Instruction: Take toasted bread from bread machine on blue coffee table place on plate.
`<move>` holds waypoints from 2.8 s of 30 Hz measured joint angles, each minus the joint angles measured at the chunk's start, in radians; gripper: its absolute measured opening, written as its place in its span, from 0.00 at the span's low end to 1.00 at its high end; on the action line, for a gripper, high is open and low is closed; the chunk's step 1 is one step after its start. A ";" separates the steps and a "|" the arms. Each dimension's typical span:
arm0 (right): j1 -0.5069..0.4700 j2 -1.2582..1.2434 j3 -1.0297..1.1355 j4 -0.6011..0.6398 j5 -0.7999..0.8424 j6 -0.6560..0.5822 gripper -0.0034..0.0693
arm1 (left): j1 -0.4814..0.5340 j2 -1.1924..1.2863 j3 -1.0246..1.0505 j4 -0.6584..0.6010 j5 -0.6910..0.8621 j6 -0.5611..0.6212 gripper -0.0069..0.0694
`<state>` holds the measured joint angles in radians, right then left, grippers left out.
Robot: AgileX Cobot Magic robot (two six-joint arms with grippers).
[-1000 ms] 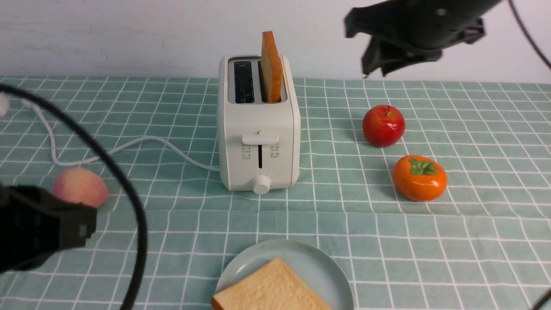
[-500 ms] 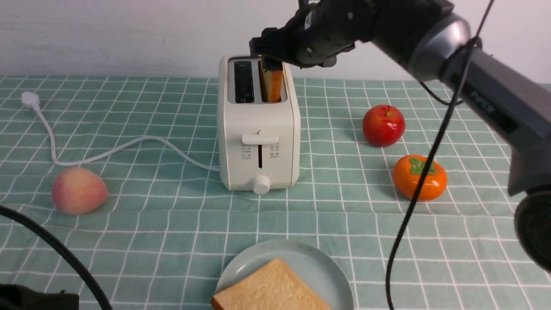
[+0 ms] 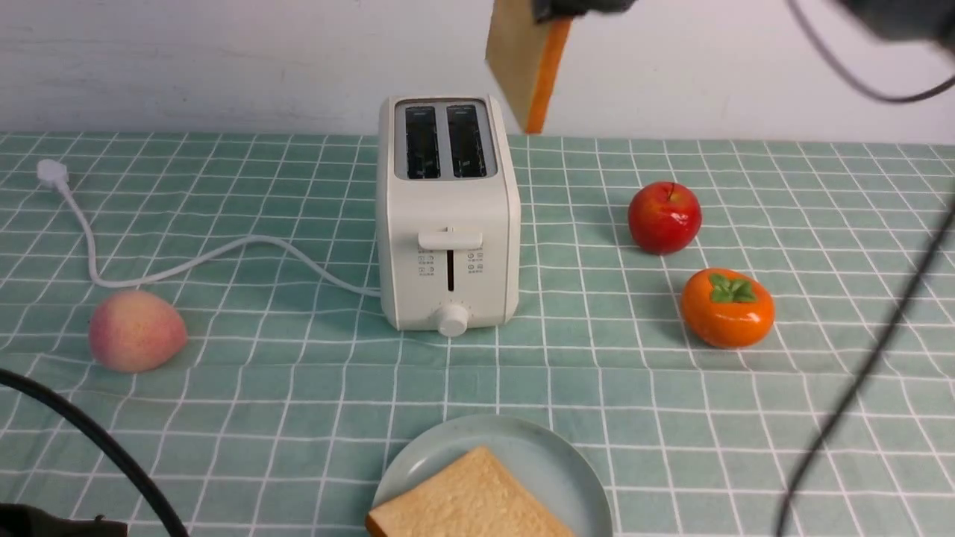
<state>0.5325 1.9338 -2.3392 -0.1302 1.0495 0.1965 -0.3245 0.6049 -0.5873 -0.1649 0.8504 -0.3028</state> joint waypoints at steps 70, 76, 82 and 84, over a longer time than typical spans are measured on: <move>-0.038 -1.089 1.093 -0.015 -0.060 0.109 0.05 | 0.000 -0.001 0.001 0.041 -0.107 0.001 0.07; -0.038 -1.446 1.560 -0.117 -0.394 0.198 0.05 | 0.000 -0.001 0.001 0.041 -0.113 0.002 0.07; -0.038 -1.684 1.938 -0.129 -0.706 0.218 0.06 | 0.000 -0.001 0.002 0.048 -0.115 0.006 0.07; -0.038 -1.726 1.995 -0.131 -0.783 0.218 0.07 | 0.000 -0.001 0.002 0.050 -0.115 0.008 0.07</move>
<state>0.4943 0.2075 -0.3444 -0.2615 0.2670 0.4150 -0.3245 0.6037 -0.5854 -0.1149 0.7355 -0.2944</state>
